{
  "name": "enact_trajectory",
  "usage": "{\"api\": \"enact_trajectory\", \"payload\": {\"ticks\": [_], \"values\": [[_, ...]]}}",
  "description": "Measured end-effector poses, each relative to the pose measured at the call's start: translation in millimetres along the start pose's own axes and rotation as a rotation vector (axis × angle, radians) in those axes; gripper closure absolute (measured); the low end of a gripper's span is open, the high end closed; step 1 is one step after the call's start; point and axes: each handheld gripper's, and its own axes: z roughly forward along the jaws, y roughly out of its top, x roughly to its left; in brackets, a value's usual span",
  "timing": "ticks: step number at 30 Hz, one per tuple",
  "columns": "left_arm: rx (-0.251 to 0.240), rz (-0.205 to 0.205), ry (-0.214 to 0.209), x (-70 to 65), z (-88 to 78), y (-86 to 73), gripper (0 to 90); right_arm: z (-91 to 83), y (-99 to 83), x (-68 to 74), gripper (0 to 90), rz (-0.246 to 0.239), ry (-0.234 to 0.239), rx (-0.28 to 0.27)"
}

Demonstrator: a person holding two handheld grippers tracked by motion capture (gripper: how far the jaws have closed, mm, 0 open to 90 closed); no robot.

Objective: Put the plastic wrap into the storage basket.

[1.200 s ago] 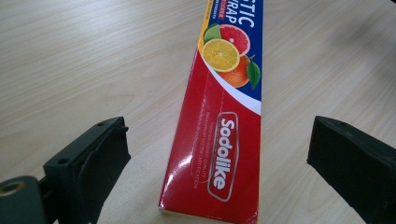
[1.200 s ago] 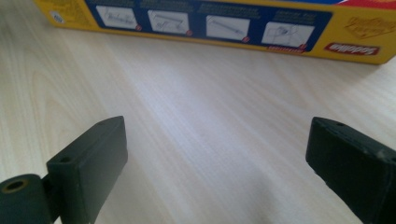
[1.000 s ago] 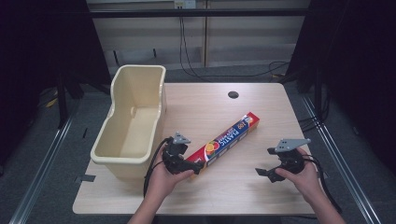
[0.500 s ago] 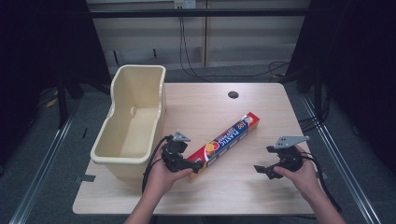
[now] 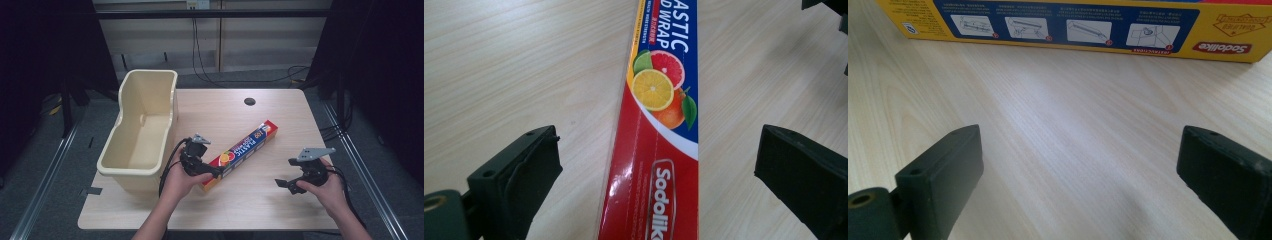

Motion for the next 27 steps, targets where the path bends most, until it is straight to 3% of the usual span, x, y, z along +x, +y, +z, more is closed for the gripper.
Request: {"api": "enact_trajectory", "payload": {"ticks": [10,11,16,27], "values": [[0.018,0.02,-0.016,-2.8,14.7,17.6,2.8,-3.9,-4.0,0.1,4.9,0.009,-0.007,-0.007],[0.044,0.032,-0.025,-2.0,16.2,19.9,2.6,-4.2,-4.1,0.5,4.9,0.009,-0.011,-0.008],[0.074,0.043,-0.041,-2.5,26.2,29.4,0.9,-7.5,-2.8,-0.1,5.5,0.003,-0.013,-0.023],[0.107,0.05,-0.034,-6.2,42.2,51.5,3.1,-9.4,-3.8,-1.4,5.7,0.003,-0.007,-0.035]]}}
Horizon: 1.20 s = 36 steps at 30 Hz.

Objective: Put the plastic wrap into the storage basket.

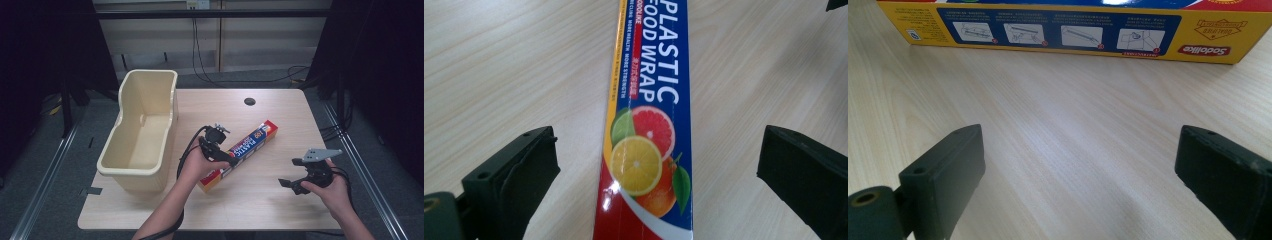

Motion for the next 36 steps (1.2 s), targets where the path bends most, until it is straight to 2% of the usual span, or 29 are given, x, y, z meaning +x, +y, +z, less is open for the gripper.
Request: {"api": "enact_trajectory", "payload": {"ticks": [3,4,9,14,15,19,21,29,31,32,33,36], "values": [[0.017,0.008,0.002,-0.5,3.4,3.9,3.7,0.2,-0.4,0.0,5.7,0.001,0.0,0.003],[0.037,0.01,-0.001,-0.8,7.1,8.0,3.8,0.0,-0.4,0.1,5.7,0.001,0.001,0.003],[0.046,0.003,-0.003,-0.5,14.6,14.7,5.0,-1.3,-1.0,0.9,5.8,0.002,-0.004,0.004],[0.075,0.012,0.002,0.6,20.7,20.4,5.7,-2.0,-3.6,2.4,5.9,-0.002,-0.002,0.009],[0.073,-0.001,0.005,0.3,23.2,21.6,5.9,-3.8,-4.6,3.0,5.9,0.001,-0.009,0.01],[0.103,0.022,0.008,2.0,30.9,26.4,6.1,-5.6,-7.6,3.3,5.9,0.002,-0.006,0.011],[0.105,0.01,0.001,0.7,35.2,28.2,6.1,-6.2,-8.3,3.2,6.0,0.005,-0.006,0.013],[0.12,0.026,0.009,-1.5,46.2,34.4,8.1,-8.1,-10.9,3.3,6.1,0.007,-0.009,0.011],[0.13,0.038,0.013,-2.3,47.2,36.3,10.3,-8.6,-10.4,3.7,6.1,0.01,-0.006,0.006],[0.145,0.059,0.018,-1.9,47.5,37.0,10.9,-8.6,-10.1,3.9,6.1,0.009,-0.004,0.002],[0.141,0.053,0.02,-3.0,48.4,37.2,10.9,-8.6,-10.1,3.9,6.1,0.009,-0.004,0.002],[0.163,0.071,0.033,-3.4,48.4,39.8,12.2,-8.2,-9.3,3.7,6.1,0.0,-0.004,0.001]]}}
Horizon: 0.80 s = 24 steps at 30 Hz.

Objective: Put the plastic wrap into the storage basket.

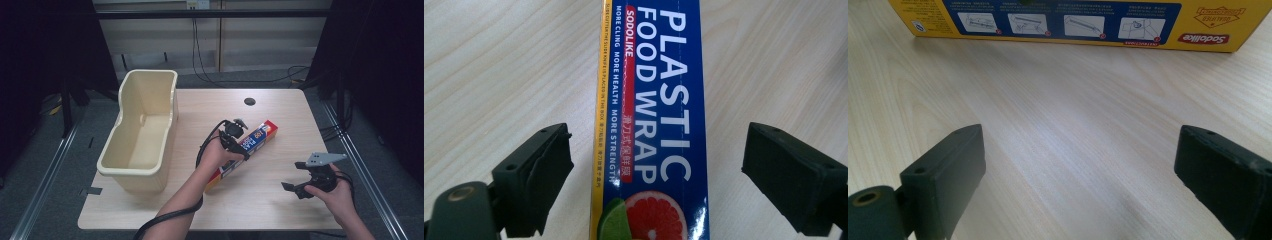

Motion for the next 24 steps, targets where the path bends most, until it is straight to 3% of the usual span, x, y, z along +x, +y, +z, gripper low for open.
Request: {"api": "enact_trajectory", "payload": {"ticks": [1,11,17,20,21,24], "values": [[-0.014,-0.011,-0.001,0.0,0.7,0.1,12.2,0.0,0.0,0.0,6.1,0.0,0.0,0.0],[0.015,-0.008,-0.002,2.4,3.0,4.0,15.5,0.1,0.2,-0.8,6.1,0.001,0.003,0.002],[0.01,0.027,-0.013,2.0,5.6,5.6,21.4,-0.7,0.4,-1.1,6.1,0.003,0.008,-0.001],[0.025,0.017,-0.013,1.5,7.6,6.8,21.6,-0.9,0.4,-0.9,6.1,0.005,0.003,-0.001],[0.057,-0.007,-0.018,1.3,11.1,7.0,24.0,-0.8,0.5,-1.2,6.0,0.004,0.006,-0.003],[0.056,0.008,-0.019,1.3,12.5,7.1,26.6,-1.1,0.6,-1.1,6.1,0.003,0.005,-0.003]]}}
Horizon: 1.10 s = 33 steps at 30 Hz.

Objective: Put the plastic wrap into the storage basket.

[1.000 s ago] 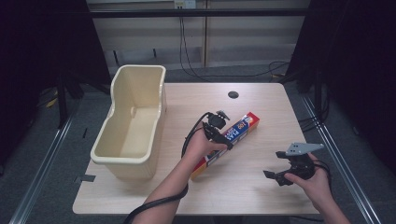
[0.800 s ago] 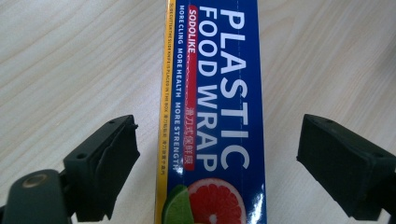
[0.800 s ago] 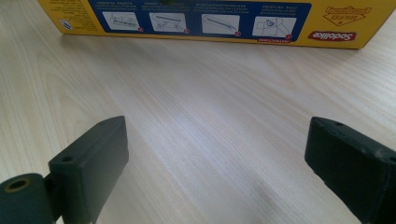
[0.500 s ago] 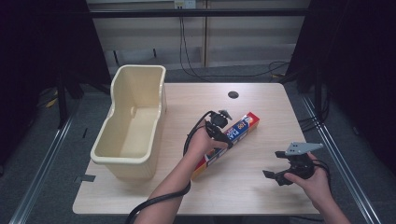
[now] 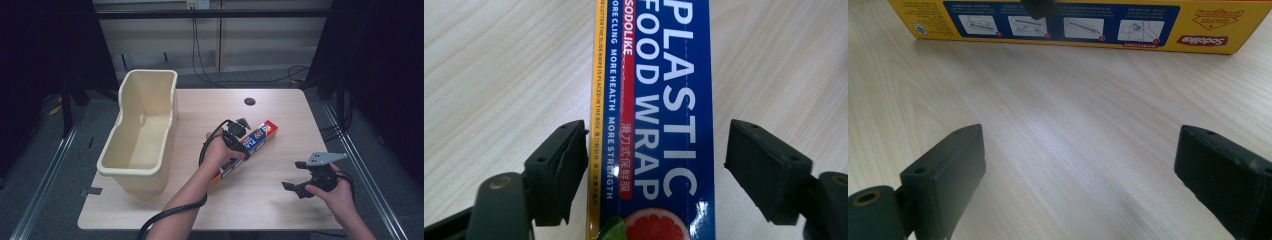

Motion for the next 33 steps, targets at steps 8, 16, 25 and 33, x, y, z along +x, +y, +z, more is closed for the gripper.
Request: {"api": "enact_trajectory", "payload": {"ticks": [8,16,25,33], "values": [[0.023,-0.006,0.017,0.0,4.3,1.4,31.0,0.3,0.1,0.4,6.1,-0.002,-0.002,0.0],[0.042,0.005,0.038,-0.7,4.0,3.1,38.1,0.4,0.5,0.7,6.1,-0.007,-0.003,-0.002],[0.117,-0.001,0.036,-6.2,-1.0,5.9,40.8,0.3,1.2,0.8,6.1,-0.005,0.003,-0.004],[0.156,-0.029,0.004,-8.2,-17.0,9.3,40.8,0.6,1.8,0.4,6.0,-0.004,-0.001,-0.007]]}}
